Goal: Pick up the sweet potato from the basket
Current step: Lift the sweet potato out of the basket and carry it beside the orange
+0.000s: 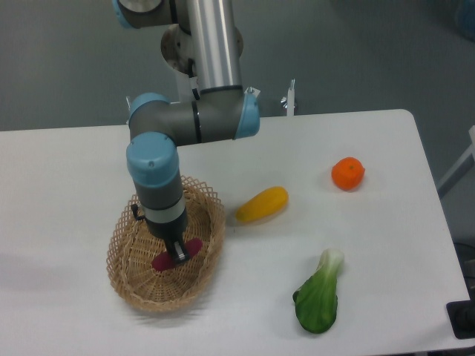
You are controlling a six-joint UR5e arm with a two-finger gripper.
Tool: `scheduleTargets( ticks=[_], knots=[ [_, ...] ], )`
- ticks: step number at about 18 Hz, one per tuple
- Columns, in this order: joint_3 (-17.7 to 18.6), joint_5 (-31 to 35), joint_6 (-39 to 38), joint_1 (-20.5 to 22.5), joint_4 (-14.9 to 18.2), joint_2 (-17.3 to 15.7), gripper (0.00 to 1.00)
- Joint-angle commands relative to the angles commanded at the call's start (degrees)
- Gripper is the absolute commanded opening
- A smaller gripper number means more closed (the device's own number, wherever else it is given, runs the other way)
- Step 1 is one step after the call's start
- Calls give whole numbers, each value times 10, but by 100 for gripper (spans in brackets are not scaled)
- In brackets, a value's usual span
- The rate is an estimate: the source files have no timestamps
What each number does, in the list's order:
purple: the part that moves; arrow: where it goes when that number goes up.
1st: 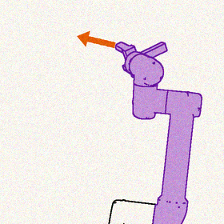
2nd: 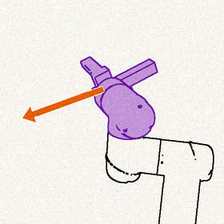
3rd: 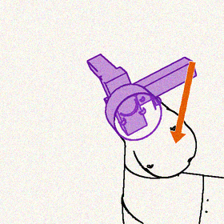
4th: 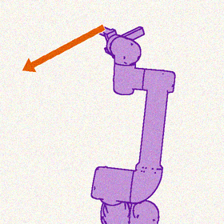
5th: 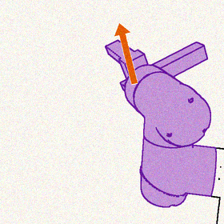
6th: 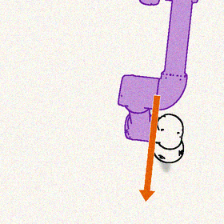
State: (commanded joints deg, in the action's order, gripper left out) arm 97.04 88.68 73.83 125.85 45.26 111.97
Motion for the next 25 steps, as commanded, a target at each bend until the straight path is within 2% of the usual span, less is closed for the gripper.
scheduleTargets(
  ticks=[2,7,10,15,18,22,25],
  knots=[
    [-21,-3,1,25,25,-8,38],
    [-99,-10,13,92,127,-13,38],
    [-123,-9,71,144,162,-13,38],
    [-126,-11,211,240,189,-19,38],
    [-125,-27,270,282,197,-22,38],
    [-131,-44,294,305,196,-23,38],
    [-132,-46,294,306,195,-21,38]
  ],
)
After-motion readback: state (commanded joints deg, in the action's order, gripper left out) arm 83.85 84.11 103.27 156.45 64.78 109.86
